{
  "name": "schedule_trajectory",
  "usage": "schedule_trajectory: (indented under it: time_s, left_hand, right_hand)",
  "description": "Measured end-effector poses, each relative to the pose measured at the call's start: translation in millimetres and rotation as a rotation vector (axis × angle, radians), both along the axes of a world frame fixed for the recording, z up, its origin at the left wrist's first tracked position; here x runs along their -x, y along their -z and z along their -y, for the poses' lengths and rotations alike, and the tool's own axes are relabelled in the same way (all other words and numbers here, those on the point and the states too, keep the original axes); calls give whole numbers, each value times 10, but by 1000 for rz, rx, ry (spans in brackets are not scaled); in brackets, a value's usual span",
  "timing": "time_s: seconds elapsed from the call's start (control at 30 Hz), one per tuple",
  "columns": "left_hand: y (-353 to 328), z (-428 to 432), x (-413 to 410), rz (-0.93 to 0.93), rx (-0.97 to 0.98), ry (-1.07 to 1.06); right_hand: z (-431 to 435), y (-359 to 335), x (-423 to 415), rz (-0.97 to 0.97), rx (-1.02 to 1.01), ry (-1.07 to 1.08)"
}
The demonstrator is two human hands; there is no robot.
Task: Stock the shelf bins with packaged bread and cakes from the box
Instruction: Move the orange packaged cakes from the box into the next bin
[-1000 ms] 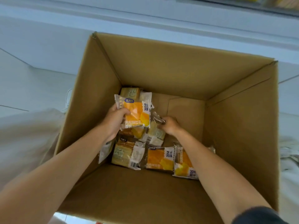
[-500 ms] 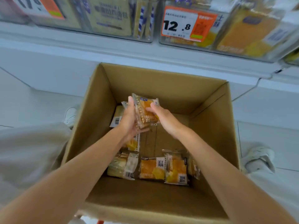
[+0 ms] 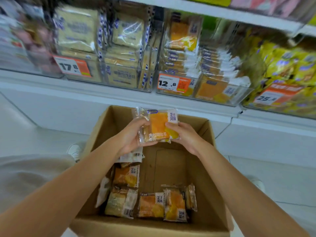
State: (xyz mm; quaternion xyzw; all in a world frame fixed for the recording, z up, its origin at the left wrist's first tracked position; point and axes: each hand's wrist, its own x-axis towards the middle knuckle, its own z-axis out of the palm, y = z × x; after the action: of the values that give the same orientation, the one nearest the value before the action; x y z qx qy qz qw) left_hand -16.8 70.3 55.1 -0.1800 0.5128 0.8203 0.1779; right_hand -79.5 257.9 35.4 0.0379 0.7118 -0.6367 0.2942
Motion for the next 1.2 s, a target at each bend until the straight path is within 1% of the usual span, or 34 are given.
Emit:
schedule_trajectory:
  time_s: [0.13,0.17,0.23,0.27,0.3,0.33,0.47,0.53,0.6,0.7,0.77,0.87,1.0,1.17,1.2]
  left_hand:
    - [-444,-3,195,-142,114,118]
    - [-575,7,276,-192,203,144]
    - [-808,18,472,-328,496,128]
    - [-907,20,584,-410,659,80]
    - [-1007,10,699,-484,781,19]
    - [-1091,2,812,-537,840,-29]
    - [-1325,22,1318,-644,871,-72]
    - [-1359,75,1627,-676,913,-83]
    - [-1360,131,1931,-666,945,-86]
    - [-1311,186,2391,-625,986,-76]
    - [-1273,204,2627,-640,1018,-103]
    - [-1184,219,2811,-620,1035,-147]
    - [-1164,306,2808,-639,952,-146]
    - [-1167,373,2694,-657,910,-118]
    - [-1151,382,2674,-677,929,-99]
  right_hand:
    - [-88,-457,126,-9,97,-46]
    - [-121,-585,179,-31,125,-44]
    - [-174,-833,311,-113,167,30]
    - [-190,-937,408,-157,168,101]
    - [-187,-1049,497,-199,162,161]
    - [-186,-1138,608,-237,148,202]
    - [-114,-1390,1090,-356,126,274]
    - [-82,-1452,1370,-398,106,263]
    - [-34,-1491,1669,-453,57,240]
    - [38,-1472,2079,-579,-27,262]
    - [96,-1427,2246,-634,-99,231]
    - [131,-1329,2339,-639,-143,147]
    - [144,-1263,2392,-795,-201,188]
    - [42,-1274,2351,-768,-230,111]
    - [16,-1260,2343,-776,-250,87]
